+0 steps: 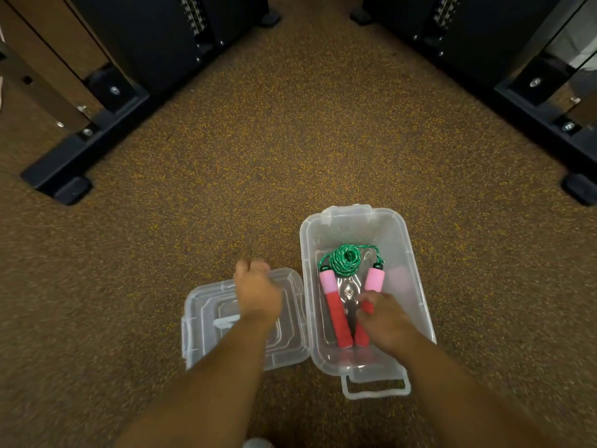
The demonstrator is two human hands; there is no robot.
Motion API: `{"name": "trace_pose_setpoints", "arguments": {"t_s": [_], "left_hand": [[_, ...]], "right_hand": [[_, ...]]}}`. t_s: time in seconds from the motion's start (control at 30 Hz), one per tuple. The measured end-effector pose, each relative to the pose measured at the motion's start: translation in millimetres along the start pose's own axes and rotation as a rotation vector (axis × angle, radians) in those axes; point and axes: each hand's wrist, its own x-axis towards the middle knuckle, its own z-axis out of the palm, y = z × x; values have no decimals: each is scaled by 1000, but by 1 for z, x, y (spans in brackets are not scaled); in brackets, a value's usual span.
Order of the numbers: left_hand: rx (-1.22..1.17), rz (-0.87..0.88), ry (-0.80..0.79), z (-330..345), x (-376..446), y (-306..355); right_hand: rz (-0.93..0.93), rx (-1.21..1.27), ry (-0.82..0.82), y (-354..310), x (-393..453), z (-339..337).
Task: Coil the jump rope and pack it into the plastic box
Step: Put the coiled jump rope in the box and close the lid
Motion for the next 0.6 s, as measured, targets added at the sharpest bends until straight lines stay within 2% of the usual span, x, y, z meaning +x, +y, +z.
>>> {"name": "trace_pose_setpoints", "arguments": {"t_s": [0.1,0.2,0.3,0.4,0.5,0.6], "left_hand": [[535,26,-403,2,4,-26],[708,-56,-529,3,4,-40],[933,-20,-556,6,1,-48],[997,48,-511,2,3,-52],[910,37,-475,-10,10,-49],[713,-75,-401,-34,19,-40]], "right_hand": [[-62,-25,15,-2,-8,2],[-78,-20,-17,-5,-14,4],[-126,30,-54,-15,-24,3],[-183,60,-133,-28,-37,6],[-232,-1,-218,-37,-47,20],[-258,-175,-202,-43,-54,36]]}}
